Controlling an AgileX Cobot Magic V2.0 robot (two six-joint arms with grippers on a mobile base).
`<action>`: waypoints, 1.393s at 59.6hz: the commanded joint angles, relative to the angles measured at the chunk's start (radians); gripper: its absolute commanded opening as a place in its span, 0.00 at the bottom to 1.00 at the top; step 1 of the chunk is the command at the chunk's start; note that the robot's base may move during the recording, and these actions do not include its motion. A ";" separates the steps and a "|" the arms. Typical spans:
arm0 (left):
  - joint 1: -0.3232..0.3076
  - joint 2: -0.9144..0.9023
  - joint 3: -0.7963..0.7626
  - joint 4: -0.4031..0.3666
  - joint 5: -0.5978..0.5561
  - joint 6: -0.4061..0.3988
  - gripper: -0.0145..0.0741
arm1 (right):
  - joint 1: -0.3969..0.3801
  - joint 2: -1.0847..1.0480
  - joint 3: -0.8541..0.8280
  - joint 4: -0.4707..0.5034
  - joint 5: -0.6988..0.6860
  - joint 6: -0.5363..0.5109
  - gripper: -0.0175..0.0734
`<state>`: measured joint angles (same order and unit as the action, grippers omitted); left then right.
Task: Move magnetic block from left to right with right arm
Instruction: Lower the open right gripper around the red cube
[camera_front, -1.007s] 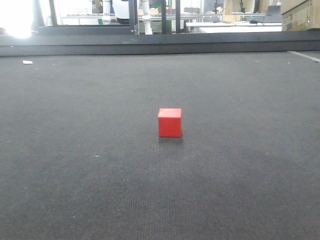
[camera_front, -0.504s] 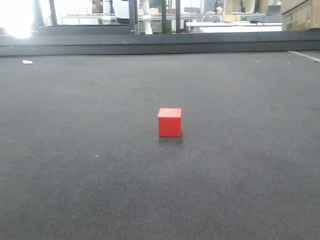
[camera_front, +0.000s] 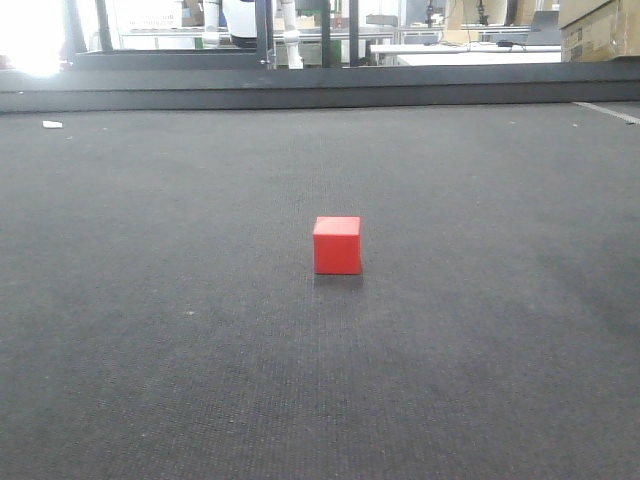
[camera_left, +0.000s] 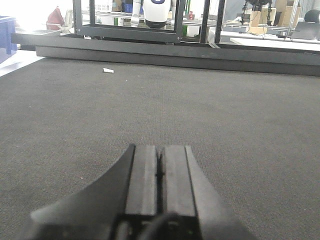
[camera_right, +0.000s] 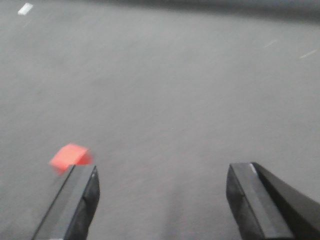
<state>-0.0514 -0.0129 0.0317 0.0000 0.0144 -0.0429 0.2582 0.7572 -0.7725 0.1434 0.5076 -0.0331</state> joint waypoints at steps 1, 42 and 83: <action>-0.001 -0.013 0.010 0.000 -0.090 -0.004 0.03 | 0.073 0.113 -0.119 0.003 -0.013 0.064 0.88; -0.001 -0.013 0.010 0.000 -0.090 -0.004 0.03 | 0.459 0.984 -0.778 -0.347 0.449 0.756 0.88; -0.001 -0.013 0.010 0.000 -0.090 -0.004 0.03 | 0.417 1.200 -0.876 -0.386 0.369 0.878 0.88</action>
<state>-0.0514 -0.0129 0.0317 0.0000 0.0144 -0.0429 0.6865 2.0000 -1.6117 -0.2123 0.9321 0.8412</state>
